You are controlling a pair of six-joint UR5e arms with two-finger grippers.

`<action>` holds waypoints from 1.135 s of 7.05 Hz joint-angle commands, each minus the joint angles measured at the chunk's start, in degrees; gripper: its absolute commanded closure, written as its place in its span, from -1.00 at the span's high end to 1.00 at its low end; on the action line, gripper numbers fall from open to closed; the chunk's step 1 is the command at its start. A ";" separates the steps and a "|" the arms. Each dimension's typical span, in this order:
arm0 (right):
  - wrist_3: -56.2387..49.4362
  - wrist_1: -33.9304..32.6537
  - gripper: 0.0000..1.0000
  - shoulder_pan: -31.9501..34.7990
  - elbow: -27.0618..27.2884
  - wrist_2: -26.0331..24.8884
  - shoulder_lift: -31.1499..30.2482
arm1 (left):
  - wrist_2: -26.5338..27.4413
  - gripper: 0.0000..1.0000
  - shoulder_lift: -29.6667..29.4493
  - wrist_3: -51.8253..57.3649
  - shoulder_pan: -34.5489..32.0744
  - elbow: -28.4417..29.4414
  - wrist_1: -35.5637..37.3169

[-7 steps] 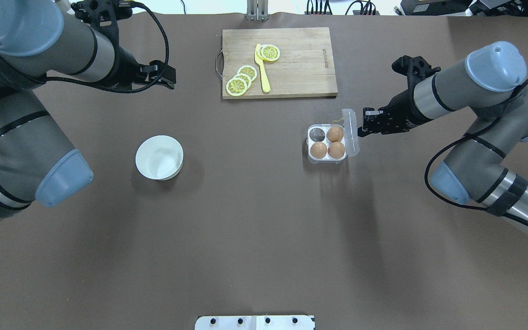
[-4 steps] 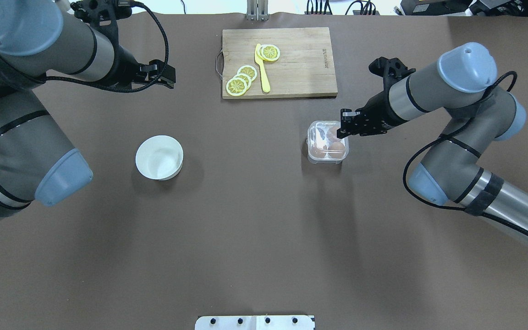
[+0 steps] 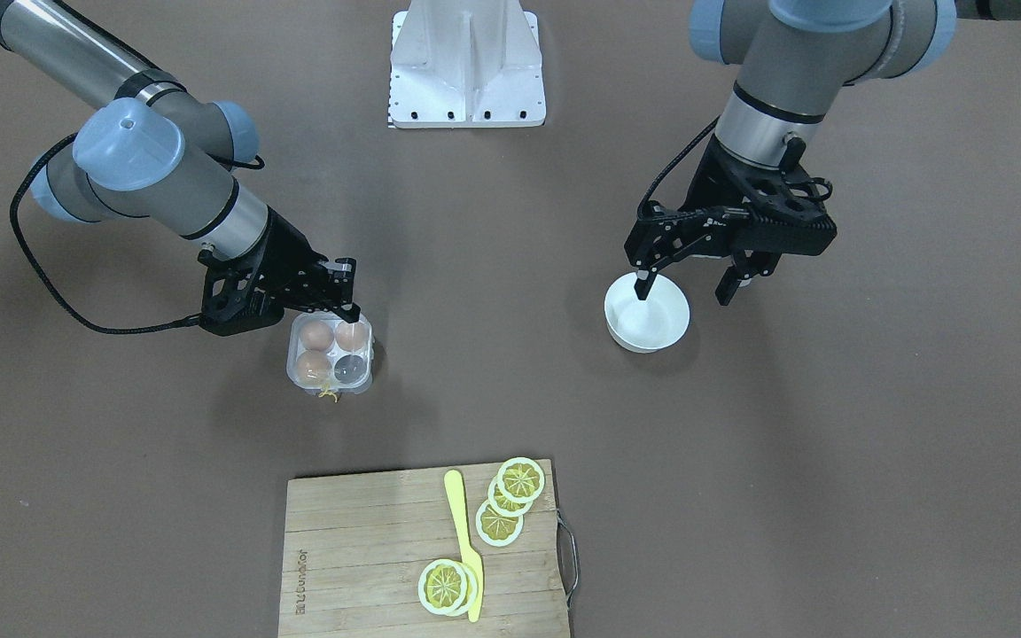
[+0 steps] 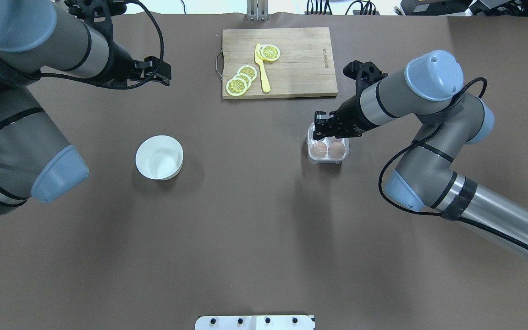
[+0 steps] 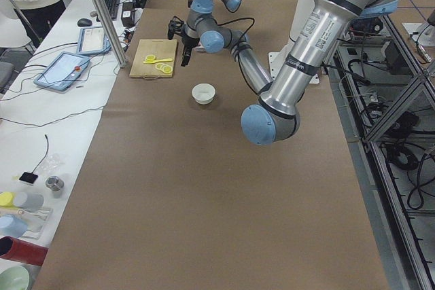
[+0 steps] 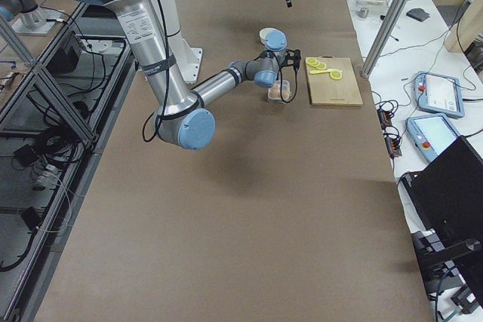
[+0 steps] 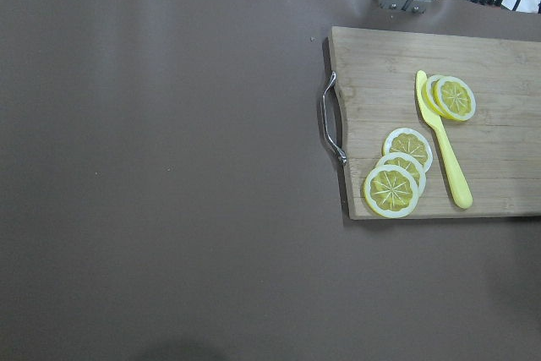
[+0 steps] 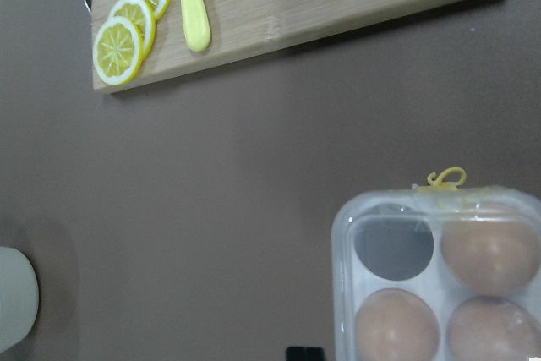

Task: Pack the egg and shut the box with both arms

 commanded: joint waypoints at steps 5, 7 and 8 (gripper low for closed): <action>-10.93 -26.93 1.00 17.44 19.16 11.38 -5.19 | -8.32 0.96 15.70 22.25 -14.19 -3.43 0.37; -35.39 -39.81 1.00 24.38 19.60 11.83 -9.58 | -11.90 0.96 18.60 31.31 -21.84 -0.37 0.90; -51.53 -46.68 1.00 28.07 19.17 10.96 -12.64 | -12.27 0.96 21.41 37.46 -25.96 0.86 1.08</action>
